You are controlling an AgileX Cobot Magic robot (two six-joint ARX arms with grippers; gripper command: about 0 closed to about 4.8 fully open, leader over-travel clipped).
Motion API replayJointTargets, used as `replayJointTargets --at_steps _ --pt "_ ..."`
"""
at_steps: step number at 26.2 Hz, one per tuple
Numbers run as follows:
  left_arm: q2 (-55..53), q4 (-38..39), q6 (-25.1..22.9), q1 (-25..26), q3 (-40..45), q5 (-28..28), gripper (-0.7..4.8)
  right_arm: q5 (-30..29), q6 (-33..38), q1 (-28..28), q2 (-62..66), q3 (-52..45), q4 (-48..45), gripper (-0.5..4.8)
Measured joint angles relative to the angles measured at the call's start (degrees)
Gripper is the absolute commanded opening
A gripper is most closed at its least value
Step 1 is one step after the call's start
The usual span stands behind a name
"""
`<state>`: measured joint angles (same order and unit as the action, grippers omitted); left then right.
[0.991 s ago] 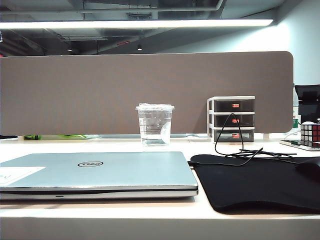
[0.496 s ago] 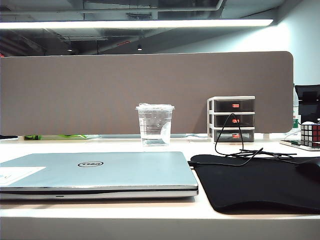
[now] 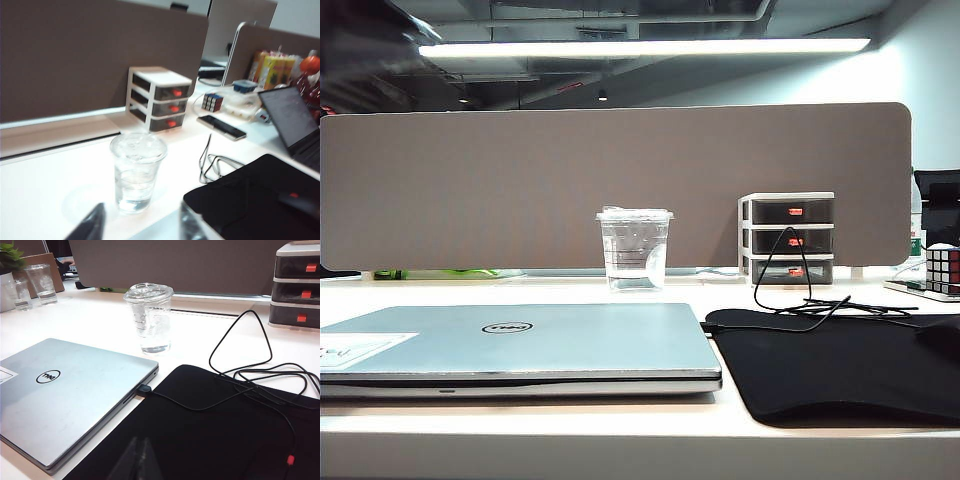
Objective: Pick up the coffee cup and place it over the laptop.
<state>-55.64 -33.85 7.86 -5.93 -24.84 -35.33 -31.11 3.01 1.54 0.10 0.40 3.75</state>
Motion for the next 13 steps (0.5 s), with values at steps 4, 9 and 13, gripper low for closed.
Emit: replayJointTargets --at_steps 4,9,13 --pt "-9.6 -3.6 -1.6 0.0 -2.9 -3.8 2.48 0.0 0.0 0.0 0.0 0.0 0.0 -0.06" --pt "-17.8 -10.3 -5.5 0.0 -4.8 -5.0 2.47 0.0 0.0 0.0 0.0 0.0 0.0 -0.06" --pt "-22.4 -14.5 -10.5 0.0 -5.0 -3.6 2.46 0.0 0.0 0.1 0.0 0.0 0.0 -0.06"
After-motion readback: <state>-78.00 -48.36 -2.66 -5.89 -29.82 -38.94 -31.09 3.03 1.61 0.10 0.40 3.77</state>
